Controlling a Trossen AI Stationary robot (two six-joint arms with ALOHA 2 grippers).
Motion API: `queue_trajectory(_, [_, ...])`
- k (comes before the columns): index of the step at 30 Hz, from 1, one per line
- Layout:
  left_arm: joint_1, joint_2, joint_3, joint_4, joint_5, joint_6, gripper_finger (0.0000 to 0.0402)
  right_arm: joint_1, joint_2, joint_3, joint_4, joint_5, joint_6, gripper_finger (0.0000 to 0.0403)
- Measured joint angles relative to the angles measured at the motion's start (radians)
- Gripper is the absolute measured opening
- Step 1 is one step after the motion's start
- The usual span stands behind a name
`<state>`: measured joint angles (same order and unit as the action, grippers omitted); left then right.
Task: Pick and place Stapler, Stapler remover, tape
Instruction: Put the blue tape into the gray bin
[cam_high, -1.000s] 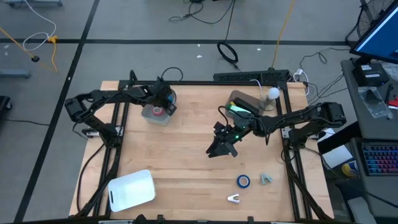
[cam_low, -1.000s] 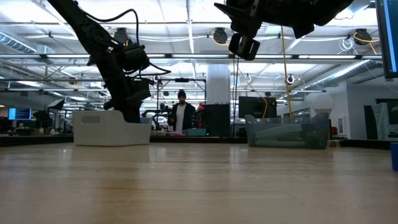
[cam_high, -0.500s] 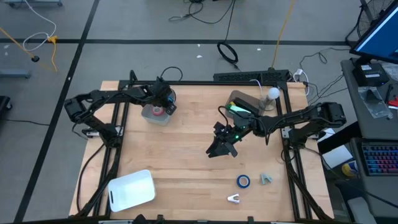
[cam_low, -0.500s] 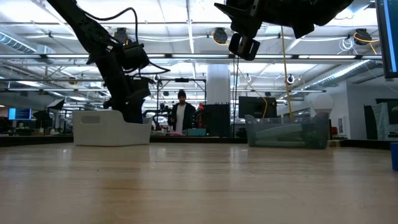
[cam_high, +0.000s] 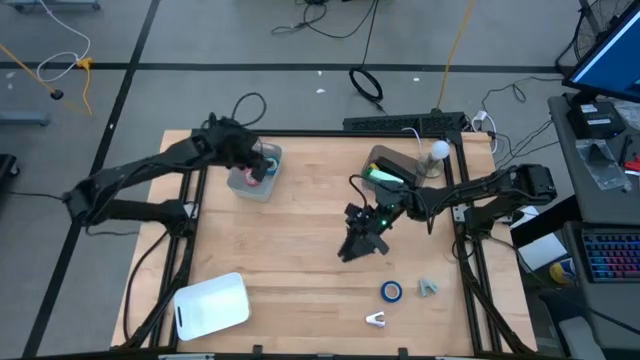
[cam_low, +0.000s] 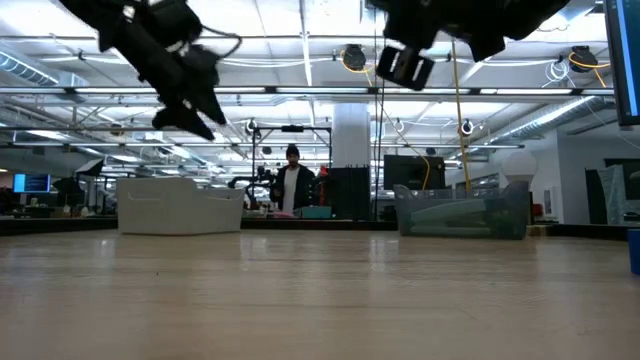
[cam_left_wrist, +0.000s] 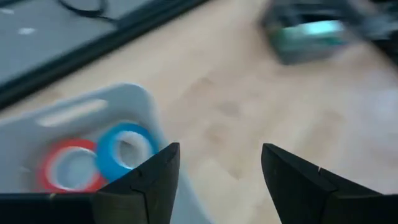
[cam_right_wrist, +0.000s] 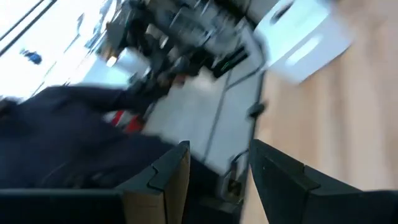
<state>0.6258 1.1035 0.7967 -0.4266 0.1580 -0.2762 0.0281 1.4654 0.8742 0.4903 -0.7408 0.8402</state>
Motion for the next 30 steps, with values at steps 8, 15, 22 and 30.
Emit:
queue_trajectory(8, [-0.168, -0.216, 0.0, -0.04, 0.066, -0.02, 0.0225, 0.1, -0.012, 0.0, -0.141, -0.063, 0.191, 0.0161])
queue_trajectory(15, [-0.347, -0.361, -0.004, -0.021, -0.028, -0.033, 0.0225, 0.25, -0.114, -0.001, -0.584, 0.195, 0.324, 0.016])
queue_trajectory(22, [-0.473, -0.462, -0.099, 0.137, -0.054, -0.042, 0.0225, 0.387, -0.186, 0.0, -0.849, 0.456, 0.517, 0.0161])
queue_trajectory(30, [-0.576, -0.522, -0.232, 0.267, -0.055, -0.099, 0.0225, 0.483, -0.181, 0.0, -1.054, 0.599, 0.643, 0.0162])
